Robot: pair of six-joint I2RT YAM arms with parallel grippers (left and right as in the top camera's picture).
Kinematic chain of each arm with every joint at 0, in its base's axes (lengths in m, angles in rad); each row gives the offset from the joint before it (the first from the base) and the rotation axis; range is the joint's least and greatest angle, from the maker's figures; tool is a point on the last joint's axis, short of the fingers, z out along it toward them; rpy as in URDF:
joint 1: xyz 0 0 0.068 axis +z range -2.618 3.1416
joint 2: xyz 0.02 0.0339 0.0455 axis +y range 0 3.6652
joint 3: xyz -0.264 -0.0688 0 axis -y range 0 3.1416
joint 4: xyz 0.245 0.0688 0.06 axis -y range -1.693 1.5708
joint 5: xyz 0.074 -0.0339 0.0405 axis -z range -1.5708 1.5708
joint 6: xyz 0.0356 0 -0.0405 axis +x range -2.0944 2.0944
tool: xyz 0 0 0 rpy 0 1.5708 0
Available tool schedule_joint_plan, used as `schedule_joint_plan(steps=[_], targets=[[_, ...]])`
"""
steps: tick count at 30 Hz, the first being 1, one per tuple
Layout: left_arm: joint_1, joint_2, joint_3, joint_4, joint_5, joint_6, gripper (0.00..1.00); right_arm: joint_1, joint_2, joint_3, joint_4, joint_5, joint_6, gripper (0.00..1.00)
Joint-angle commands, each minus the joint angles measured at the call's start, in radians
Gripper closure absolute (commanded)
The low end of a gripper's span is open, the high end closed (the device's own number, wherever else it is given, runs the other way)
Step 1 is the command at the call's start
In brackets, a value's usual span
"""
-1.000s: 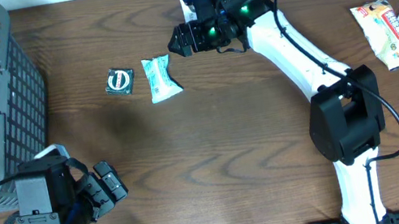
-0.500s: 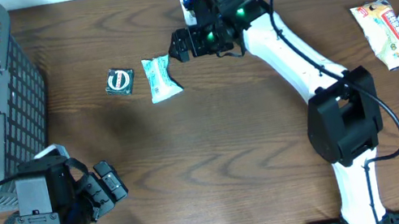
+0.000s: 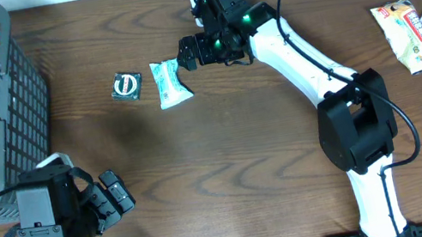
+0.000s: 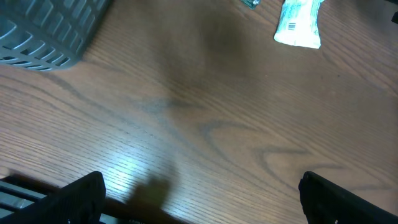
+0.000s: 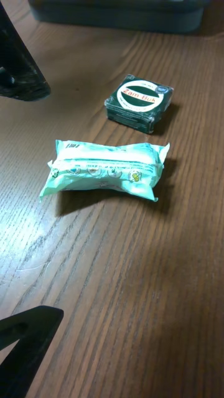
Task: Scan the item barcode
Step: 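Lower the right gripper onto the light-blue wrapped pack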
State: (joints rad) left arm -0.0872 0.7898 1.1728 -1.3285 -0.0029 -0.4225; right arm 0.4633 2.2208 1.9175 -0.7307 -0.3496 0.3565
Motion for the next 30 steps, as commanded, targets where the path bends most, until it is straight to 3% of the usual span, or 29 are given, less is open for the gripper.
schedule_joint_plan(steps=[1,30], targets=[[-0.002,0.0,0.001,-0.003,-0.006,-0.006,0.02,0.005,0.007,-0.003,0.002,0.033,0.013,0.01],[-0.002,0.0,0.001,-0.003,-0.006,-0.006,0.02,0.015,0.009,-0.003,-0.013,0.048,0.025,0.01]])
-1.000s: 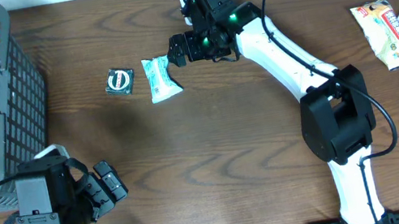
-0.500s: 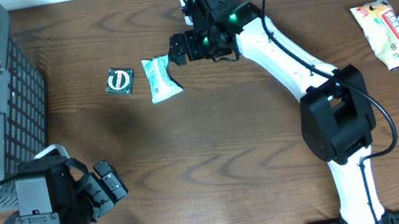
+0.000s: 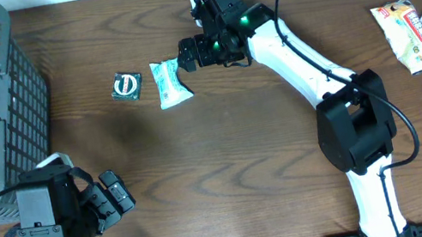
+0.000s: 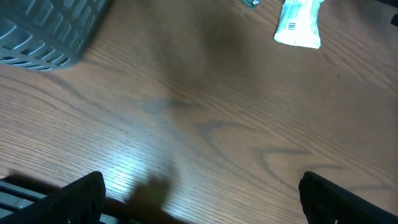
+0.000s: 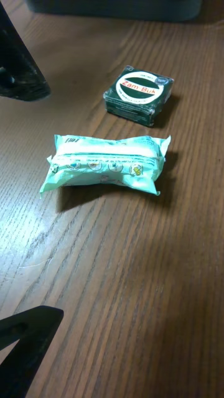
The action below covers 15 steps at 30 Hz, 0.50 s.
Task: Scan the item barcode
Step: 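Lower the right gripper onto the light-blue wrapped pack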
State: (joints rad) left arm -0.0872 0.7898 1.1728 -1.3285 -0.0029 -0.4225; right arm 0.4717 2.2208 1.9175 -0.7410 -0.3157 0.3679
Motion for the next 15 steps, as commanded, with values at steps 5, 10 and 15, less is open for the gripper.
schedule_joint_plan(steps=[5,10,15], targets=[[-0.002,0.0,0.001,-0.003,-0.006,-0.006,0.02,0.009,0.014,-0.003,-0.001,0.014,0.014,0.04],[-0.002,0.0,0.001,-0.003,-0.006,-0.006,0.02,0.008,0.04,-0.003,0.004,0.014,0.026,0.05],[-0.002,0.0,0.001,-0.003,-0.006,-0.006,0.02,0.006,0.064,-0.003,0.006,0.006,0.047,0.06]])
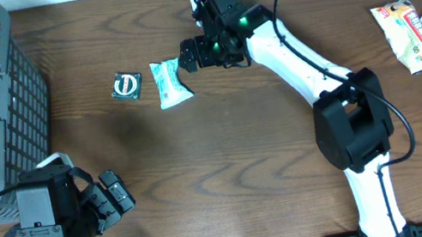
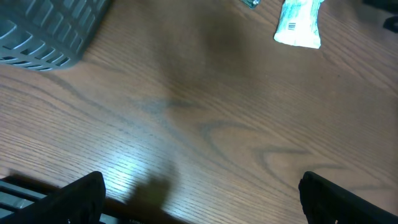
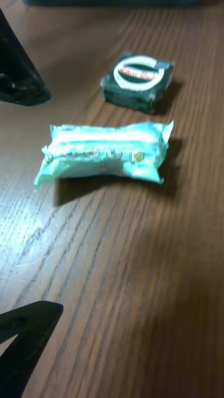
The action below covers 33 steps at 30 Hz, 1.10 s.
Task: Scan the item barcode
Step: 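Lower the right gripper onto the light-blue wrapped pack, then close the right gripper on the light-green wipes pack and lift it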
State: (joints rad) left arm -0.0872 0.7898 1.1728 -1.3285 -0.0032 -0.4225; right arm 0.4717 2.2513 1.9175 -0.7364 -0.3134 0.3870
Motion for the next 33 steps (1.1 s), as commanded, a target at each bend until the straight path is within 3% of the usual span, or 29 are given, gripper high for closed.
schedule_joint_plan(steps=[1,10,33], targets=[[-0.002,0.0,0.001,-0.003,-0.005,-0.006,0.02,0.006,0.034,-0.003,0.005,-0.006,0.028,0.06],[-0.002,0.0,0.001,-0.003,-0.005,-0.006,0.02,0.003,0.035,-0.003,0.038,-0.036,0.028,0.09],[-0.002,0.0,0.001,-0.003,-0.005,-0.006,0.02,0.04,0.129,-0.003,0.226,-0.082,0.126,0.06]])
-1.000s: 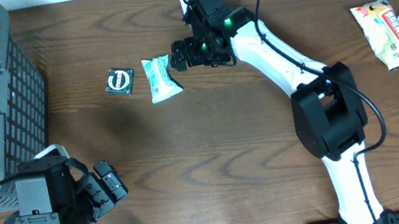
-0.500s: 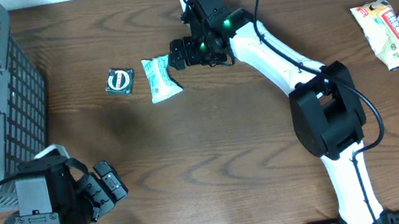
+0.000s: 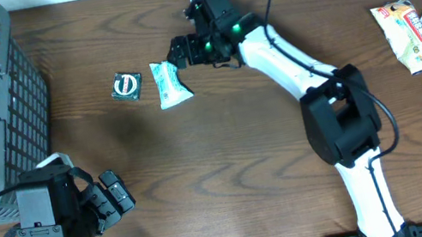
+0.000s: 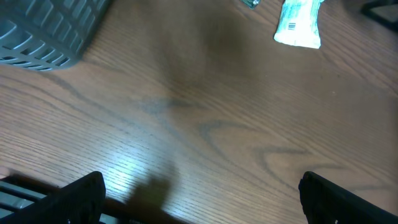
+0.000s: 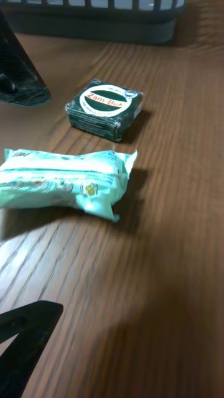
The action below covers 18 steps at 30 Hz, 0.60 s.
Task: Scan the item barcode
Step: 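Close the right gripper on the light-green wipes pack and lift it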
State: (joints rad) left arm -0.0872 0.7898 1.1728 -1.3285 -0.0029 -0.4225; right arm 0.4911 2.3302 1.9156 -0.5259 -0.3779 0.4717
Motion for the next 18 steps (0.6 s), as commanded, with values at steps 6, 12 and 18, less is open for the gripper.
schedule_joint_plan(steps=[6,12,18], targets=[[-0.002,0.0,0.001,-0.003,-0.006,-0.006,0.02,0.028,0.121,-0.001,0.081,-0.108,0.078,0.06],[-0.002,0.0,0.001,-0.003,-0.006,-0.006,0.02,0.039,0.176,-0.001,0.078,-0.15,0.077,0.3],[-0.002,0.0,0.001,-0.003,-0.006,-0.006,0.02,0.04,0.18,-0.001,0.058,-0.145,0.073,0.41]])
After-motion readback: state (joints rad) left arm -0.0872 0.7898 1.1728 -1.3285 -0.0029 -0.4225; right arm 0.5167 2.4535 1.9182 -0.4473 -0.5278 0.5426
